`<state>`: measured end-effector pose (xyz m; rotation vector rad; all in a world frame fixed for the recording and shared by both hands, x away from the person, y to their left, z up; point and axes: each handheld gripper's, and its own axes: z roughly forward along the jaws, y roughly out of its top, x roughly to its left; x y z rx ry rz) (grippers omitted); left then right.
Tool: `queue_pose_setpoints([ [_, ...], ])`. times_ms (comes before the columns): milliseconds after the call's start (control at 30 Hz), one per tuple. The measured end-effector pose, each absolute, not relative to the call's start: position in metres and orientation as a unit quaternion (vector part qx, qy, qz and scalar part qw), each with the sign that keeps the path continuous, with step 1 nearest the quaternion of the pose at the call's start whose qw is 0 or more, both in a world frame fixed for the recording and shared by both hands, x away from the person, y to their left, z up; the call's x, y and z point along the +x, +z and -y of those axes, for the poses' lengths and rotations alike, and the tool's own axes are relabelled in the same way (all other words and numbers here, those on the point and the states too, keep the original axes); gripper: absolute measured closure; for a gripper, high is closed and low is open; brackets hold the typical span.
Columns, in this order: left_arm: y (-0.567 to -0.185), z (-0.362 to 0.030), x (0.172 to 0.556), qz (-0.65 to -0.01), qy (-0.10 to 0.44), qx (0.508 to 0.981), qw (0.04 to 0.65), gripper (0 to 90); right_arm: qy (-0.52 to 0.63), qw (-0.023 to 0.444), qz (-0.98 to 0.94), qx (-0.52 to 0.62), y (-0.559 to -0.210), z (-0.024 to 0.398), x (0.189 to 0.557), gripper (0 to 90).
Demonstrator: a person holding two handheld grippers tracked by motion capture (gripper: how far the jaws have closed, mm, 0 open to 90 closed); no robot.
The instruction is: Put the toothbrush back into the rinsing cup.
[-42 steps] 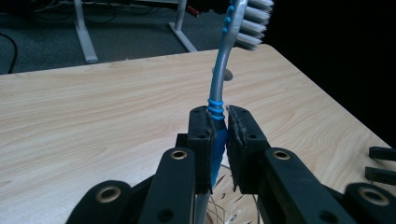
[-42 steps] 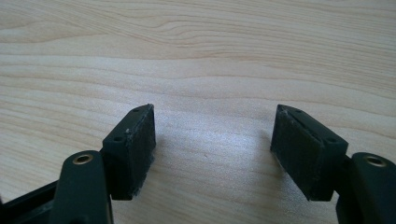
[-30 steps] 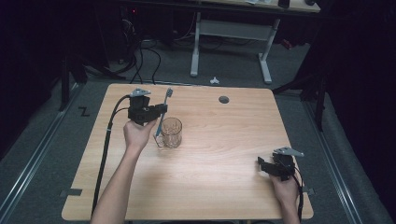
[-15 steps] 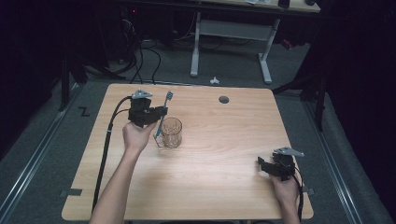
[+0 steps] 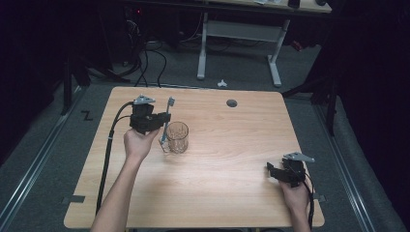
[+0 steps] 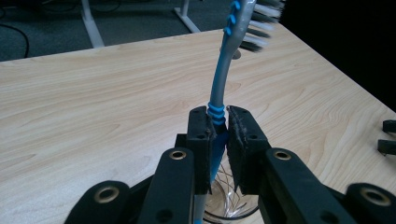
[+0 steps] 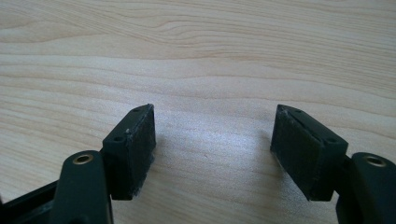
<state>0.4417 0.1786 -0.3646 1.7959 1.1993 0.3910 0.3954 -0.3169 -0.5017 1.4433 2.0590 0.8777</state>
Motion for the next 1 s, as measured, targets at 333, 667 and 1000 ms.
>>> queue_pose_setpoints([
  [333,-0.365,-0.178,0.437,-0.484,0.166,0.734,0.447,79.2,0.32,0.237,-0.751,0.527,-0.502,0.317,0.395,30.9],
  [667,-0.365,-0.177,0.433,-0.481,0.171,0.738,0.442,79.1,0.32,0.237,-0.751,0.526,-0.502,0.317,0.395,30.9],
  [1000,-0.371,-0.186,0.429,-0.493,0.158,0.729,0.448,78.9,0.32,0.237,-0.751,0.526,-0.502,0.317,0.395,30.9],
])
